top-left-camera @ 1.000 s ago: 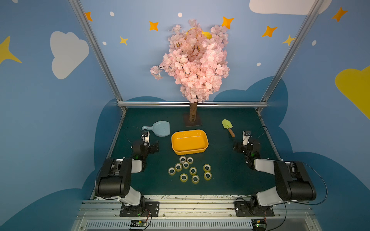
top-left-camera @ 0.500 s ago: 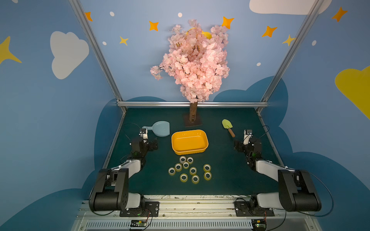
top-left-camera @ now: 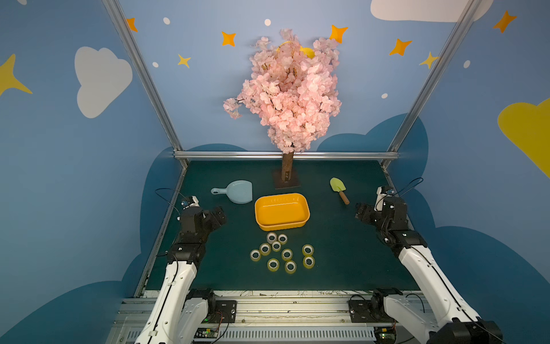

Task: Put the transparent tape into the storage box
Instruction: Pick up the tape at the center of the board.

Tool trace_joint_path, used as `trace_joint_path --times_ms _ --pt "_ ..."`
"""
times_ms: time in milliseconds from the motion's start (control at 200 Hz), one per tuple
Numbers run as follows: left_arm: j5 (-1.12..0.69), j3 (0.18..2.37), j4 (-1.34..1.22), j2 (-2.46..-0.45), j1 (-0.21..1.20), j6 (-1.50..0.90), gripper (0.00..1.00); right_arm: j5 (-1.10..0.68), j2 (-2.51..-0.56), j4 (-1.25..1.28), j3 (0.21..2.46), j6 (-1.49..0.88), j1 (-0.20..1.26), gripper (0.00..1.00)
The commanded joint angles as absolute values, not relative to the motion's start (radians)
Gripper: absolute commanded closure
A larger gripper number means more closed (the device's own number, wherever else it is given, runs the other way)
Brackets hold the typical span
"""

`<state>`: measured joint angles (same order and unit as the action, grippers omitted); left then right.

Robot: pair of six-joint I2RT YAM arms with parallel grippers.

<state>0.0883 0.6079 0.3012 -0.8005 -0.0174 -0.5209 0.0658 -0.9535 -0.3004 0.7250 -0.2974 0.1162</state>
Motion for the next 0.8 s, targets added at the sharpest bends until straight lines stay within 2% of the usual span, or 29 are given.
trace_joint_path --times_ms 0,85,185,345,516,796 --pt "0.000 0.601 0.472 -0.780 0.000 -0.601 0.00 -0.108 -0.930 -0.527 0.745 -0.409 0.133 0.11" --pt "-0.029 0.580 0.477 -0.776 0.026 -0.622 0.00 -0.246 -0.956 -0.554 0.751 -0.413 0.156 0.13" --pt "-0.022 0.589 0.512 -0.790 0.060 -0.613 0.00 -0.290 -1.017 -0.640 0.793 -0.424 0.202 0.17" --pt "-0.069 0.707 0.618 -0.835 0.100 -0.595 0.00 -0.288 -1.084 -0.744 0.830 -0.444 0.280 0.21" --pt "-0.169 0.885 0.692 -0.896 0.104 -0.468 0.00 -0.264 -1.109 -0.776 0.832 -0.458 0.362 0.24" --pt "-0.226 0.894 0.611 -1.015 0.104 -0.373 0.00 -0.195 -1.118 -0.777 0.814 -0.520 0.480 0.27"
